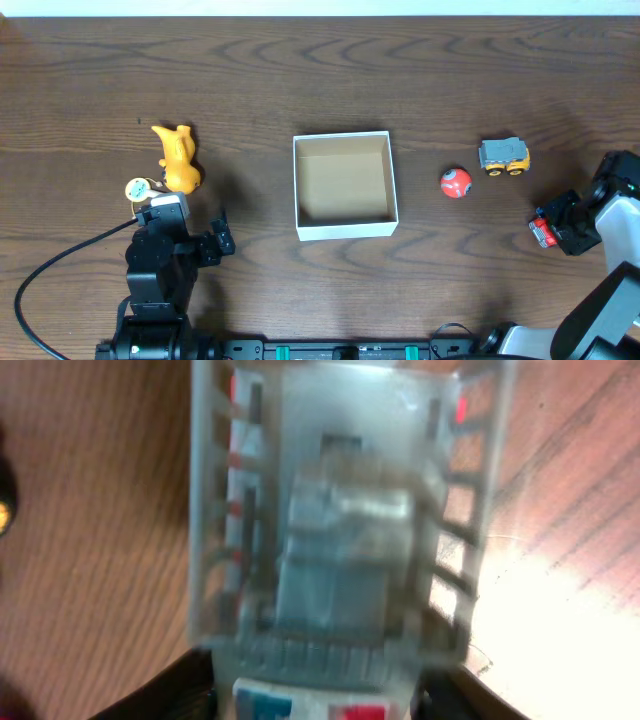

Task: Pack container
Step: 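Lower the right gripper and grasp the red fire truck, then lift the fire truck and carry it left over the box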

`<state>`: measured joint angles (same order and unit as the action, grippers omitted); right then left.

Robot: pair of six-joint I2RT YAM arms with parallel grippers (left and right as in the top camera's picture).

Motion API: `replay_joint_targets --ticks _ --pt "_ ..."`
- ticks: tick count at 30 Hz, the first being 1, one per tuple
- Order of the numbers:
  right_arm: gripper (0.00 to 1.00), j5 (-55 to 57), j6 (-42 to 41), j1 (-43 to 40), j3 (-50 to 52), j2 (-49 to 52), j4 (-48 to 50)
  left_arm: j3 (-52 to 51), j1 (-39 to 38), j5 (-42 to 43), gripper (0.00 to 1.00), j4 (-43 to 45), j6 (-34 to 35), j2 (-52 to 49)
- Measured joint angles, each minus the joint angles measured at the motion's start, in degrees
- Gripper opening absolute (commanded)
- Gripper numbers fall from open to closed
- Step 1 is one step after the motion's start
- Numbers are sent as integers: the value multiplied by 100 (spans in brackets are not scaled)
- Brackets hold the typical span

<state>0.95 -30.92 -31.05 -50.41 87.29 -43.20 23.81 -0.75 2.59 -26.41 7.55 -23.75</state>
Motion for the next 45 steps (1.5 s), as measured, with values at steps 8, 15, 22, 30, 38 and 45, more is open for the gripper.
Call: replay_joint_targets --ticks 8,15,22,30,38,45 --pt "1 61 37 173 4 -798 -76 2 0 0 98 0 0 0" --pt "1 166 57 518 4 -1106 -192 0 0 0 98 0 0 0" --pt "1 236 57 592 4 -1106 -223 0 0 0 98 0 0 0" --pt "1 308 59 881 4 -1106 -223 0 0 0 98 0 0 0" --pt "1 455 98 1471 4 -1333 -236 0 0 0 98 0 0 0" --pt "1 516 109 2052 -7 -1794 -356 0 0 2 98 0 0 0"
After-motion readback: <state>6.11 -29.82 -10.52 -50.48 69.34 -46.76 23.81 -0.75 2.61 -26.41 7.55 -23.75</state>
